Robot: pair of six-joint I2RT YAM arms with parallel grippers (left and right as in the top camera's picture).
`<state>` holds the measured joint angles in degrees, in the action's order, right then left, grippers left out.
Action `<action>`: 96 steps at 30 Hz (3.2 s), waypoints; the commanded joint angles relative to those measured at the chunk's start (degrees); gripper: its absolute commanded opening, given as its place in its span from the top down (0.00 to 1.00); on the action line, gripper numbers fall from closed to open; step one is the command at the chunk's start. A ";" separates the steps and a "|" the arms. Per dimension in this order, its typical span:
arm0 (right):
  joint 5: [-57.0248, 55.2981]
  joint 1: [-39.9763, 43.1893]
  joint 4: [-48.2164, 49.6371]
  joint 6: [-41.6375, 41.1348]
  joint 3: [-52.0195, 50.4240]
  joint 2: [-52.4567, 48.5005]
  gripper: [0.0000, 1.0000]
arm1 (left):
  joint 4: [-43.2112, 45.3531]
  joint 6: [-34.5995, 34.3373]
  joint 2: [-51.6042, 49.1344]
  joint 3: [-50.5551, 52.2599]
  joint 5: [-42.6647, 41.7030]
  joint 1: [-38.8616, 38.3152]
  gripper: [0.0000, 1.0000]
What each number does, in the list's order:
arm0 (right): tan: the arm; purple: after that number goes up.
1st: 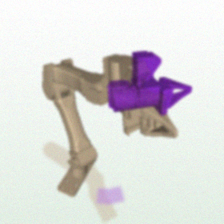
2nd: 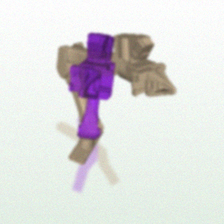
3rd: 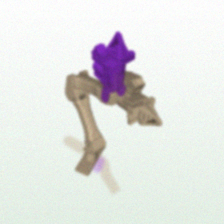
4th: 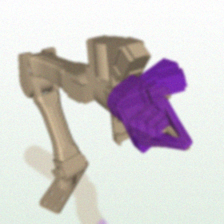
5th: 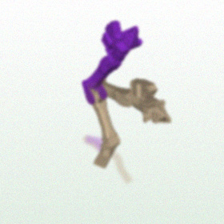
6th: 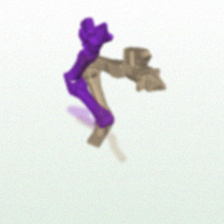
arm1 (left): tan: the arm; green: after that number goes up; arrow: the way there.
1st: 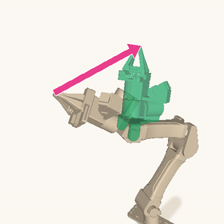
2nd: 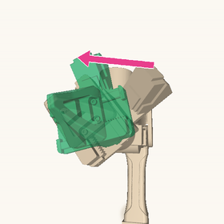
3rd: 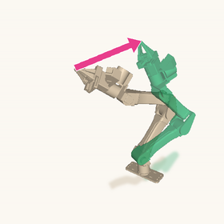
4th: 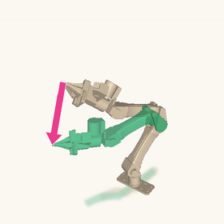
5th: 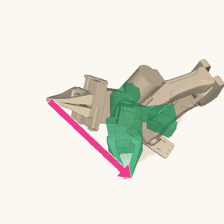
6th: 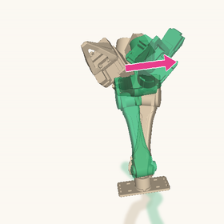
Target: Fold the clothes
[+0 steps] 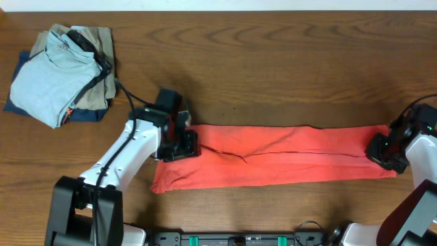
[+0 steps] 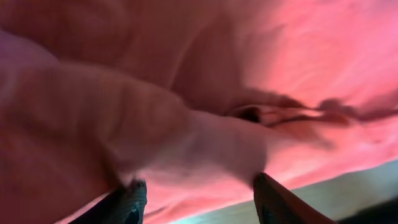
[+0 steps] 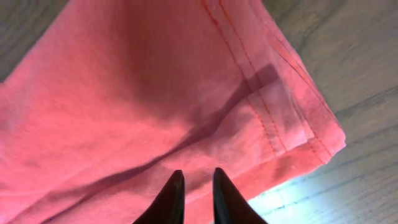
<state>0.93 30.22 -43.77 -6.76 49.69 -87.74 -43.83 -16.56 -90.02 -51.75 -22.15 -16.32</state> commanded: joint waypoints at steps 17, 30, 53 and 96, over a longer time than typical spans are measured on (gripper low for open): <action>0.46 0.90 27.30 -2.45 -18.32 -0.39 0.88 | 21.20 -3.28 -1.73 12.02 3.41 -0.07 0.42; 5.38 -0.74 43.34 -3.93 -18.78 -0.39 0.72 | 38.88 -5.64 -9.97 12.09 8.33 0.02 0.42; 12.98 0.07 27.69 6.58 -5.38 3.58 0.37 | 35.28 -4.68 5.79 8.48 -0.74 13.38 0.31; 5.55 0.57 25.07 17.53 -5.33 -12.87 0.99 | 26.05 -4.04 12.11 8.55 1.42 17.16 0.24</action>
<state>7.84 30.22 -16.51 11.99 45.63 -96.86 -17.63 -21.15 -77.76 -43.11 -21.28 0.64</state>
